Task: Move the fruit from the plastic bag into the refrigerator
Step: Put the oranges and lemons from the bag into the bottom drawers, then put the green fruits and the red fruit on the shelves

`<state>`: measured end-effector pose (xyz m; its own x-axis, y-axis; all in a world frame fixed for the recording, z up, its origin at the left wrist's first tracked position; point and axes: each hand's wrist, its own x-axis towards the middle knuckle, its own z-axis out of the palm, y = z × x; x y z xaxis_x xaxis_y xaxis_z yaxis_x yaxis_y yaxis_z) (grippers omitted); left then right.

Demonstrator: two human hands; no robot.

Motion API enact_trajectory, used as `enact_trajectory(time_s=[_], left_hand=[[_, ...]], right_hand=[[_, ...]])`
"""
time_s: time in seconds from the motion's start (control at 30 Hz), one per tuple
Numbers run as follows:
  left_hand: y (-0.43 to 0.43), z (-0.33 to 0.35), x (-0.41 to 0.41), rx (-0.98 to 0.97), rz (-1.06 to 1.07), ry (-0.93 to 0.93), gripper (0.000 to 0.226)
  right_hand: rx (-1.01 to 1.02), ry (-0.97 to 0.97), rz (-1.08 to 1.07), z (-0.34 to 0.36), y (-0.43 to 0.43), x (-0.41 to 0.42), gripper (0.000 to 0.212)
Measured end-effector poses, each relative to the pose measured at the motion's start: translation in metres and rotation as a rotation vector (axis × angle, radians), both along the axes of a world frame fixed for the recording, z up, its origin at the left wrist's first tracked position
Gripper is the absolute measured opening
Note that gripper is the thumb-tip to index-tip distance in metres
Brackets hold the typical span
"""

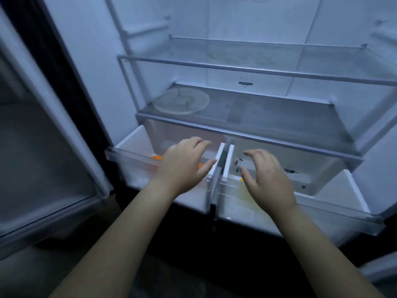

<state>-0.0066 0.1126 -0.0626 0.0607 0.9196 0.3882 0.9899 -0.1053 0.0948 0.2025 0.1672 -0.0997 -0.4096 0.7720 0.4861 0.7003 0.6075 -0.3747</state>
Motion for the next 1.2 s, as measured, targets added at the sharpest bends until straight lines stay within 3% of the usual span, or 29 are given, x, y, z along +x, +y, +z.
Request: enact_trajectory(time_s=[0.43, 0.73, 1.2], left_hand=[[-0.206, 0.02, -0.146, 0.04, 0.502, -0.028, 0.071], [-0.359, 0.024, -0.228, 0.017, 0.811, -0.008, 0.067], [-0.587, -0.009, -0.292, 0.133, 1.219, -0.129, 0.068]], right_hand=[[0.082, -0.052, 0.471, 0.03, -0.099, -0.204, 0.036], [0.095, -0.126, 0.722, 0.052, -0.23, -0.331, 0.047], [0.072, -0.193, 1.186, 0.04, -0.451, -0.474, 0.055]])
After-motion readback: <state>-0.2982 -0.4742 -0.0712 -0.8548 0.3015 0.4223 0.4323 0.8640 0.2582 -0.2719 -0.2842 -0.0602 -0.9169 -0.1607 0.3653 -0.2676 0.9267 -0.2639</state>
